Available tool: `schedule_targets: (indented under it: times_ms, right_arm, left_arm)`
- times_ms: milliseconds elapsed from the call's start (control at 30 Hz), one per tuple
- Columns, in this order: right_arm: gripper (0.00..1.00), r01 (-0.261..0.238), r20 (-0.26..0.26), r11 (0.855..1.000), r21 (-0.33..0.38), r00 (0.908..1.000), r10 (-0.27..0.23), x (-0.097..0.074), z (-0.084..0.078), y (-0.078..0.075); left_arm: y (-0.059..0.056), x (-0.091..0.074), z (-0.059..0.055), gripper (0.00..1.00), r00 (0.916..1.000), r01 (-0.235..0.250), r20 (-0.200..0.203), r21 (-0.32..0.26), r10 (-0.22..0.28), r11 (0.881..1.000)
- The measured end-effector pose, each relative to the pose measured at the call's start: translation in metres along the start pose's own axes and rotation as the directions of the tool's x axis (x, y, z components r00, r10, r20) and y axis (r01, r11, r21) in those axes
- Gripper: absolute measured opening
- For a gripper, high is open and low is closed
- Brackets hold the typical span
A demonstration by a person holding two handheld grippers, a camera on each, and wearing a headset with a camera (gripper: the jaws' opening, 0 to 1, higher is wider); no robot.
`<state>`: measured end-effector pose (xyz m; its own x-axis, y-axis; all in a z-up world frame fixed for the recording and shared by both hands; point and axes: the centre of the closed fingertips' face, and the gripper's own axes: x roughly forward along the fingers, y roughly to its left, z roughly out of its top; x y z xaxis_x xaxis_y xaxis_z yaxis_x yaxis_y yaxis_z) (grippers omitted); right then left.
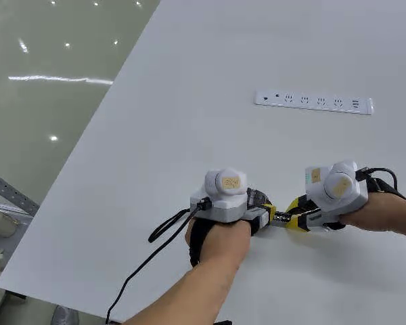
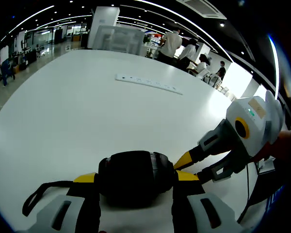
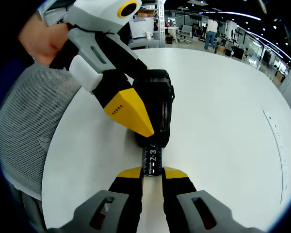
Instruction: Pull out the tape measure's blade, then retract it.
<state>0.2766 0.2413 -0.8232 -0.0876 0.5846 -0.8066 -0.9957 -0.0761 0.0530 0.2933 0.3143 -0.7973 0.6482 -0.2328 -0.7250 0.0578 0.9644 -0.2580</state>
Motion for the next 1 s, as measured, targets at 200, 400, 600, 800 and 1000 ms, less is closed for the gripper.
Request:
schedule_targets:
  times_ms: [200, 400, 600, 800, 1000]
  right_arm:
    - [0.11, -0.002, 0.005, 1.0, 0.002, 1.0, 0.002, 0.002, 0.003, 0.0]
    - [0.11, -0.005, 0.009, 1.0, -0.002, 1.0, 0.005, 0.005, 0.007, 0.0]
    - [0.11, -0.005, 0.013, 1.0, -0.003, 0.9999, 0.005, 0.008, 0.01, -0.001]
    - [0.11, -0.004, 0.014, 1.0, -0.004, 0.9999, 0.004, 0.01, 0.013, -0.001]
    - [0.11, -0.003, 0.015, 1.0, 0.0, 0.9999, 0.003, 0.013, 0.016, -0.001]
  left_arm:
    - [0.0, 0.0, 0.0, 0.55, 1.0, -0.002, 0.005, 0.003, 0.002, 1.0]
    - [0.0, -0.003, 0.0, 0.55, 1.0, 0.001, 0.005, 0.001, -0.001, 1.0]
    - [0.0, -0.002, 0.0, 0.55, 1.0, 0.004, 0.006, 0.001, -0.004, 1.0]
    - [0.0, 0.0, 0.001, 0.55, 1.0, 0.006, 0.006, 0.0, -0.006, 1.0]
    - [0.0, 0.001, 0.001, 0.55, 1.0, 0.007, 0.006, 0.0, -0.007, 1.0]
